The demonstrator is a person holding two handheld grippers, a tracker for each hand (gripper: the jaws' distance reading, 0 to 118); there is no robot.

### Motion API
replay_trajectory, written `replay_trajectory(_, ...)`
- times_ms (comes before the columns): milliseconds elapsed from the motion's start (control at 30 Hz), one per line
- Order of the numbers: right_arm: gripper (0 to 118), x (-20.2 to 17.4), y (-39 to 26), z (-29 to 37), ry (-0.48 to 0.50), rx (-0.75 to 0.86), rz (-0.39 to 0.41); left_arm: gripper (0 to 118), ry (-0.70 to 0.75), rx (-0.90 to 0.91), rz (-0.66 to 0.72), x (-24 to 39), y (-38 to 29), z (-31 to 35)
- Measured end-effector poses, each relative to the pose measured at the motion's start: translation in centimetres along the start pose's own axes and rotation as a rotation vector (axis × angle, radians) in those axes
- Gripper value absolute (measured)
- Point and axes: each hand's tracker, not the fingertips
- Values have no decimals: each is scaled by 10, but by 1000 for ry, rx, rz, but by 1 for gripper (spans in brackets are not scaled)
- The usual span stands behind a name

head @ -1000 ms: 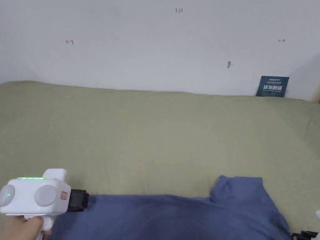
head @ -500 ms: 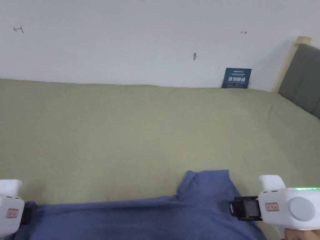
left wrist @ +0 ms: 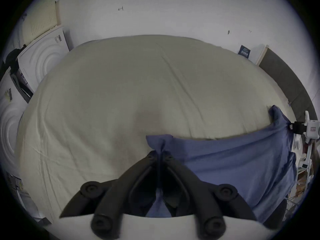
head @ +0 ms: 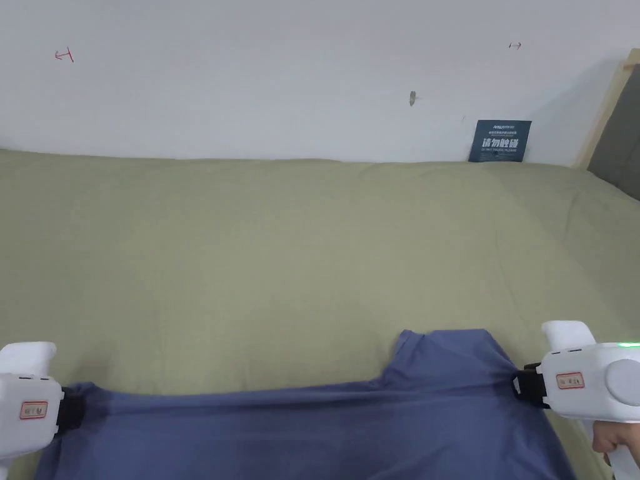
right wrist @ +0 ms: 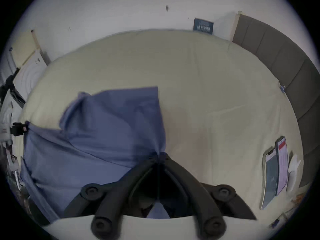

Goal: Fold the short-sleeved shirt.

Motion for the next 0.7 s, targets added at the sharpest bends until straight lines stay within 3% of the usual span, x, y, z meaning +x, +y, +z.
replay_trajectory(200,0,-3,-10,77,48,106,-17,5,-25,74,8,-14,-14,65)
replay_trajectory(433,0,-18,-78,174,95,197,-4,5,-69,141,17,-32,-75,136)
replay_trajectory(700,0,-19,-174,208,97,201,12,5,-114,169,23,-51,-163,163)
